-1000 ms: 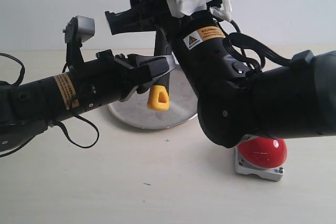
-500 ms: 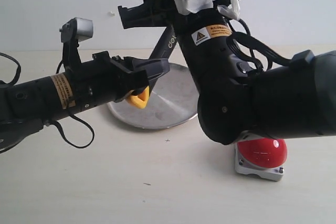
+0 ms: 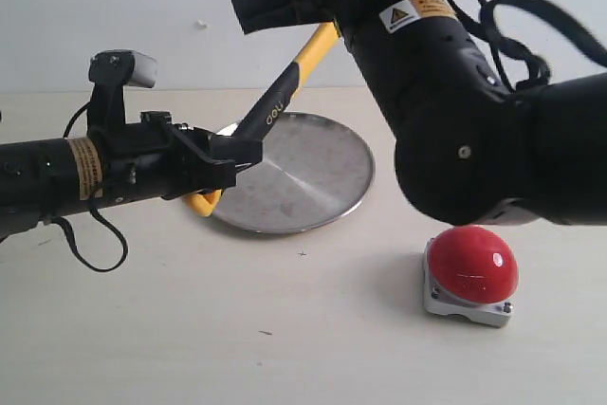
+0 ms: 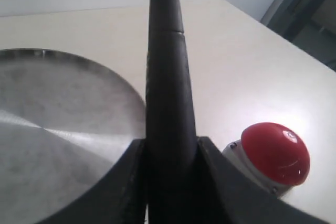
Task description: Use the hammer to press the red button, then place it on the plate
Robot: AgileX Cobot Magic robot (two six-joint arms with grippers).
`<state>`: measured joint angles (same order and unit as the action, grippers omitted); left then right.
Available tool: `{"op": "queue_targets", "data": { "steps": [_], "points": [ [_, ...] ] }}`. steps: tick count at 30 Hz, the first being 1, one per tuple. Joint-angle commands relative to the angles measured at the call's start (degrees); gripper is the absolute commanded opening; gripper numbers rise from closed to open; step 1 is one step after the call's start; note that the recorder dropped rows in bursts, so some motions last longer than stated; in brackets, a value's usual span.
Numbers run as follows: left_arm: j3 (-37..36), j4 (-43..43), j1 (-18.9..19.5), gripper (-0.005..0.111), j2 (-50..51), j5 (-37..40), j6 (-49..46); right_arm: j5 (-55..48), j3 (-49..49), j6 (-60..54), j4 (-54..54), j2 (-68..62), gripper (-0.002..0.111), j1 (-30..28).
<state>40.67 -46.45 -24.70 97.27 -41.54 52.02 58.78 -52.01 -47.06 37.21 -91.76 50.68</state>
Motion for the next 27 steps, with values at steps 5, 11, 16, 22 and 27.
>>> {"op": "queue_targets", "data": {
  "steps": [5,11,16,22,27],
  "points": [
    [0.8,-5.4,0.2,0.000,-3.5,4.8,-0.5,-30.4,-0.4,-21.4,13.8,13.5,0.000,-0.1],
    [0.8,-7.3,0.2,0.000,-3.5,3.9,-0.2,-33.0,-0.4,-56.0,50.9,23.2,0.000,-0.1],
    [0.8,-9.8,0.2,0.000,-3.5,-3.3,2.8,-29.2,2.8,-72.5,62.7,31.3,0.000,0.0],
    [0.8,-14.8,0.2,0.000,-3.9,-8.3,7.3,-31.5,14.9,-70.1,62.7,42.5,0.000,0.0],
    [0.8,-18.5,0.2,0.000,-3.9,-12.5,11.0,-41.1,29.3,-68.8,62.7,57.4,0.000,0.0]
  ]
}}
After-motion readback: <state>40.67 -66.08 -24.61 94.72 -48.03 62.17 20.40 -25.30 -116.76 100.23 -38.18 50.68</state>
